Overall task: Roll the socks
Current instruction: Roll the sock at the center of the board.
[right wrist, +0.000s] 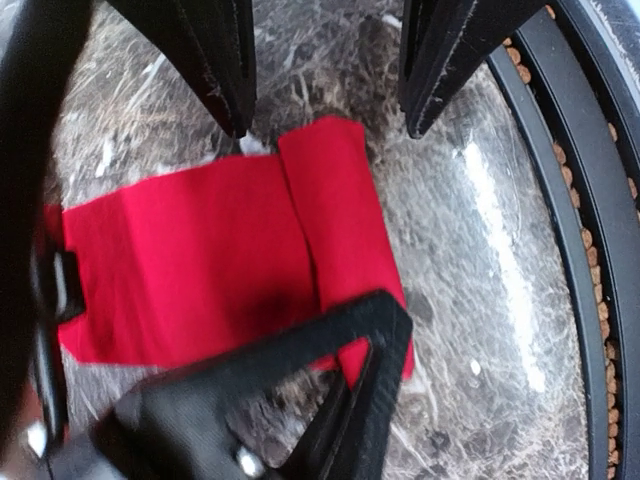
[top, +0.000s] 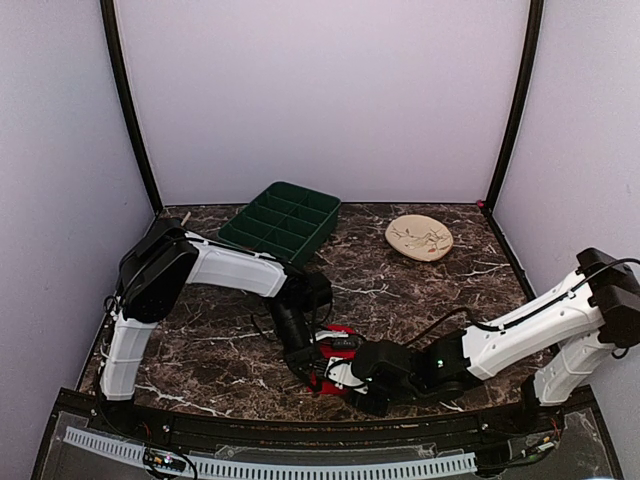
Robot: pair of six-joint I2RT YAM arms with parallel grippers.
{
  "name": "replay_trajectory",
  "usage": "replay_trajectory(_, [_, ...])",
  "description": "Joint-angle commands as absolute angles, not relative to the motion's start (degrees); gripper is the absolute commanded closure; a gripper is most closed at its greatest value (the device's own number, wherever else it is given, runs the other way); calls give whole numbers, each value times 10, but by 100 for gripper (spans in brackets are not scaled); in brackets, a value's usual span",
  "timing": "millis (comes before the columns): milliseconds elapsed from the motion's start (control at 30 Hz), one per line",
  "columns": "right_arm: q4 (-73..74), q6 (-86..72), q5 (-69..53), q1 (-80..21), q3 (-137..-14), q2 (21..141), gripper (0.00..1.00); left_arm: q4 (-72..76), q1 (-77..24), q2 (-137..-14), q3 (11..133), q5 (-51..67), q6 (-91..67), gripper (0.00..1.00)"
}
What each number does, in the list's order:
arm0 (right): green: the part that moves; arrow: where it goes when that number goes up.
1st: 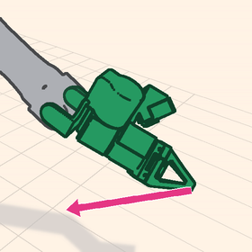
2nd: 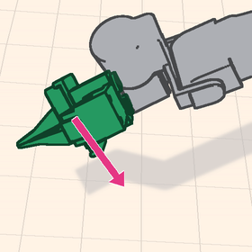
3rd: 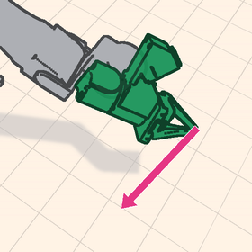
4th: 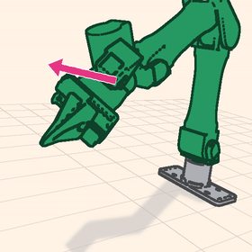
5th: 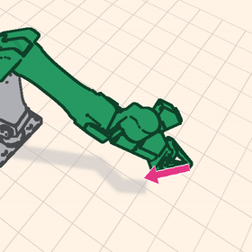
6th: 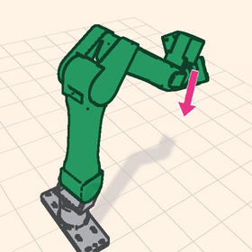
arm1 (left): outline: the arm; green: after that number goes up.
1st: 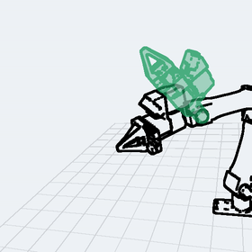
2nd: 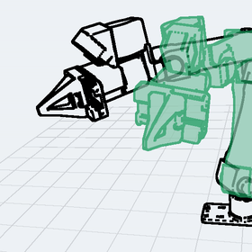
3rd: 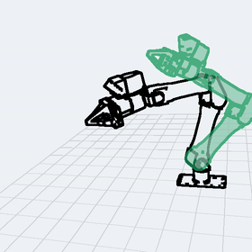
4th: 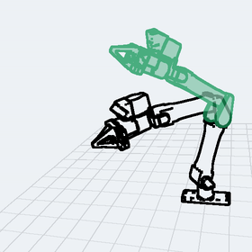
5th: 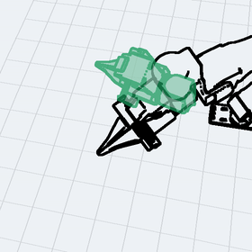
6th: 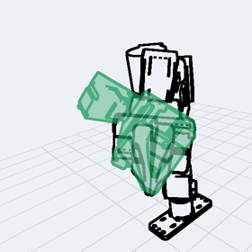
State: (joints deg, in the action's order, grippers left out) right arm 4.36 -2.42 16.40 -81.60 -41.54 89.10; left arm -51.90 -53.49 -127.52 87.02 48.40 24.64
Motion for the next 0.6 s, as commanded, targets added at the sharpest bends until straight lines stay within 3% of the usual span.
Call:
replay_trajectory(0, [50, 16, 171, -821, -445, 908, 53, -544, -533, -1289, 877, 482, 255, 94])
replay_trajectory(567, [58, 57, 151, -811, -470, 964, 56, -548, -531, -1292, 876, 485, 259, 94])
